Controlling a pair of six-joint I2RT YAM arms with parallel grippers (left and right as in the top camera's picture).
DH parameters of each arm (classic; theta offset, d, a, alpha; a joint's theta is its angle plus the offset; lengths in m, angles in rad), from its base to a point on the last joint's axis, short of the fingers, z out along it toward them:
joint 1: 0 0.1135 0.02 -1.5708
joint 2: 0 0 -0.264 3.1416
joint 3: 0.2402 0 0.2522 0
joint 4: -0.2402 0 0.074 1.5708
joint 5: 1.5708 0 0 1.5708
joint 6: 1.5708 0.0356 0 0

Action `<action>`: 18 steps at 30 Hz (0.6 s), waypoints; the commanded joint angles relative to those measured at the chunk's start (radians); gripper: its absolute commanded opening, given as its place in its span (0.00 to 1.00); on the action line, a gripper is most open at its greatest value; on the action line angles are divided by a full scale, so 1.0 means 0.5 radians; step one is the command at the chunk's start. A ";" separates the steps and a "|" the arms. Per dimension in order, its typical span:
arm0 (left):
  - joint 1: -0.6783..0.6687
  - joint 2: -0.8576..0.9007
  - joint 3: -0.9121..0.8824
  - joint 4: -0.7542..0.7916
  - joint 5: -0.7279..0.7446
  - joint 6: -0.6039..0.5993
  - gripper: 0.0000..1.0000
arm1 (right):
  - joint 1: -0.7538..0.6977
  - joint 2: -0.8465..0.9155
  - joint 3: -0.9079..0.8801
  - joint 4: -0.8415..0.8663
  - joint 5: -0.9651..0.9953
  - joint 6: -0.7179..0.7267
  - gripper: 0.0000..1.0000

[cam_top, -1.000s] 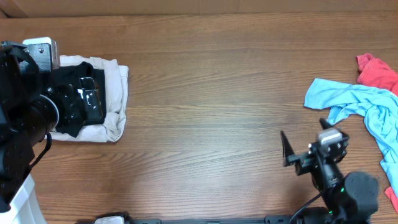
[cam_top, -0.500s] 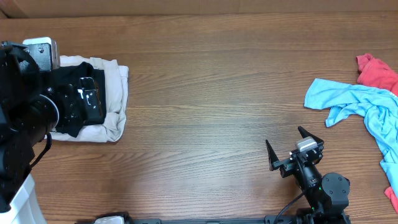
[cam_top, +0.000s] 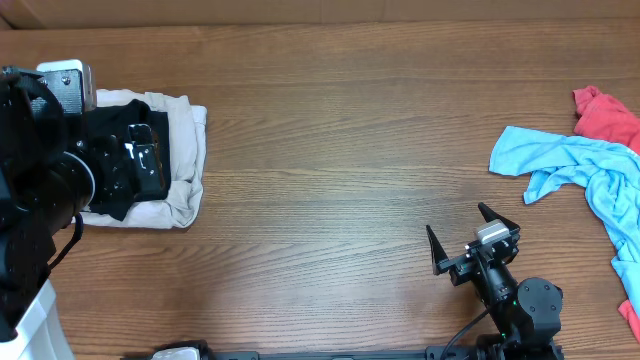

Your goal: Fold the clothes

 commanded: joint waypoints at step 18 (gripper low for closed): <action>-0.027 -0.414 -0.709 0.903 0.105 -0.056 1.00 | -0.009 -0.024 -0.012 0.013 -0.010 0.007 1.00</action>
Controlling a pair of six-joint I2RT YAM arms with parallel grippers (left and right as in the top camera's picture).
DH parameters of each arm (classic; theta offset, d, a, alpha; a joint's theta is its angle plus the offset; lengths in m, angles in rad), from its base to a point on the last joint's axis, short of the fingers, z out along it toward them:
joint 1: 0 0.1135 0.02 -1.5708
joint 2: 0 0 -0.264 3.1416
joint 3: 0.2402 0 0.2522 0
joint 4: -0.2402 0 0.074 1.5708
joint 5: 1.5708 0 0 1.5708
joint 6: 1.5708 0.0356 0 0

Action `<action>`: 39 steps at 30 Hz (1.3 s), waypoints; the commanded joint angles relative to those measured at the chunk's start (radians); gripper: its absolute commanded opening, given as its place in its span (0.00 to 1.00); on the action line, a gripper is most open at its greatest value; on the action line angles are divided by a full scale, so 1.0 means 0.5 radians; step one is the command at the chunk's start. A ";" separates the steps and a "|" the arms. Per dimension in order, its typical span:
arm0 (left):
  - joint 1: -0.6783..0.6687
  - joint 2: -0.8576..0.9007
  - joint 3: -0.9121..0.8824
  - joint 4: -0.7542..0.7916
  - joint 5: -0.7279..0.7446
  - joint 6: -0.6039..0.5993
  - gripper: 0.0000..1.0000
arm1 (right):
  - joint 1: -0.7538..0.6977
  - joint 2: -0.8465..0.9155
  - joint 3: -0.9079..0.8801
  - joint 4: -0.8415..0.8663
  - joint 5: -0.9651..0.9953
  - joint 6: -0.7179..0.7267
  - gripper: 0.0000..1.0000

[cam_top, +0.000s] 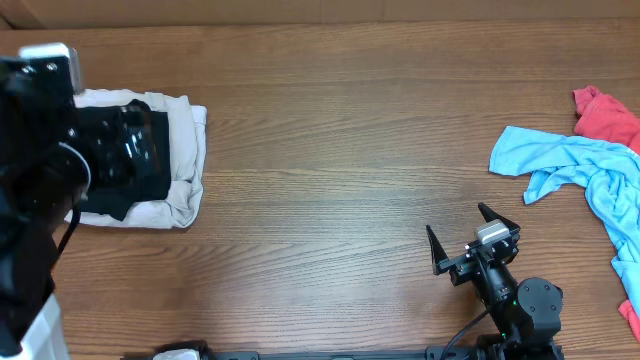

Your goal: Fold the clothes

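A folded cream garment lies at the table's left edge. A dark shape lies on top of it, under my left arm. My left gripper hangs low over this pile; its black fingers merge with the dark shape, so their state does not show. A crumpled light blue garment lies at the far right, with a red garment behind it. My right gripper rests near the front edge with its fingers spread open and nothing between them, well left of the blue garment.
The wooden table spans the view. A further bit of red cloth shows at the right edge, below the blue garment. The left arm's bulk covers the far left border and the left part of the cream pile.
My left arm has shifted slightly to the left and toward the back over the cream pile. The pile, the right arm and the garments at the right have not changed.
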 commanded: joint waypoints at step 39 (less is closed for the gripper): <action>-0.160 -2.596 -4.242 2.737 0.217 -0.057 1.00 | -0.009 -0.024 -0.012 0.012 -0.010 0.007 1.00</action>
